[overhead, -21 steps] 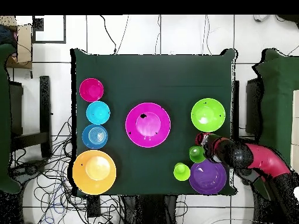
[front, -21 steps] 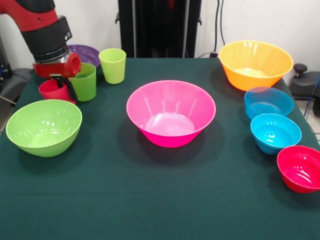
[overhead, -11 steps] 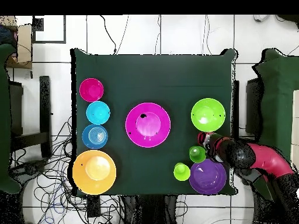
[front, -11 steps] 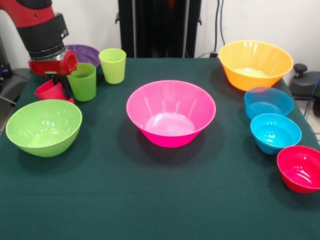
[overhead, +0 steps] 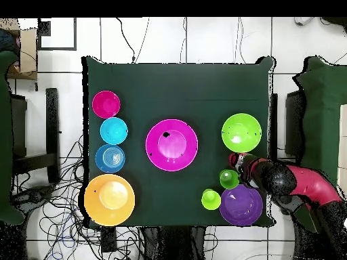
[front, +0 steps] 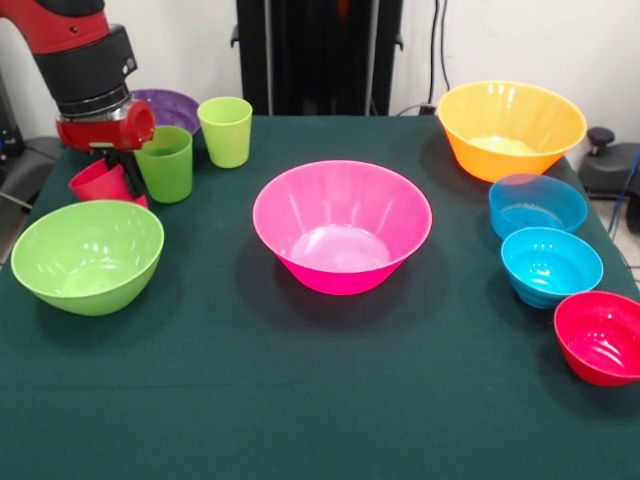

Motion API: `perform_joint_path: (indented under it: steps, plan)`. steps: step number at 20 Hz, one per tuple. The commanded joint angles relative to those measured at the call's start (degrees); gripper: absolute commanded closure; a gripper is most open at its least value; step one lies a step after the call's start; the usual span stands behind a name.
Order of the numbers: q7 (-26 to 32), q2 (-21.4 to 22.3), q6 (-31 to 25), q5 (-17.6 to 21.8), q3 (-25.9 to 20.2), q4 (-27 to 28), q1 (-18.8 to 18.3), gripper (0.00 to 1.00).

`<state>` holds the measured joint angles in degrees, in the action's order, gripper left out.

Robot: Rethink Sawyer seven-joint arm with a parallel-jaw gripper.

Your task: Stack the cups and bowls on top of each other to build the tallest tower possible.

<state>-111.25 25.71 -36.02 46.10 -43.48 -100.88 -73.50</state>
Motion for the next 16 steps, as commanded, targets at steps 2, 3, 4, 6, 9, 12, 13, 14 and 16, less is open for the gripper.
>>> perform_joint_path:
  steps: [2,3,4,6,9,12,13,14,16]
  plan:
    - [13.62,0.83,-4.61,2.59,0.80,0.93,3.94,1.00]
    - [13.48,1.02,-4.60,2.57,0.85,0.89,4.02,1.00]
    - [13.46,1.14,-4.72,2.49,0.84,0.88,4.09,1.00]
    - [13.41,1.37,-4.98,2.33,0.84,0.87,4.26,1.00]
    - [13.19,1.72,-5.15,2.17,0.83,0.82,4.52,1.00]
    - [12.97,2.20,-5.36,1.91,0.77,0.67,4.83,1.00]
    - [12.89,2.38,-5.46,1.78,0.72,0.59,4.93,1.00]
    - [12.71,2.57,-5.61,1.62,0.70,0.54,5.13,1.00]
    - [12.31,3.14,-5.86,1.27,0.67,0.39,5.46,1.00]
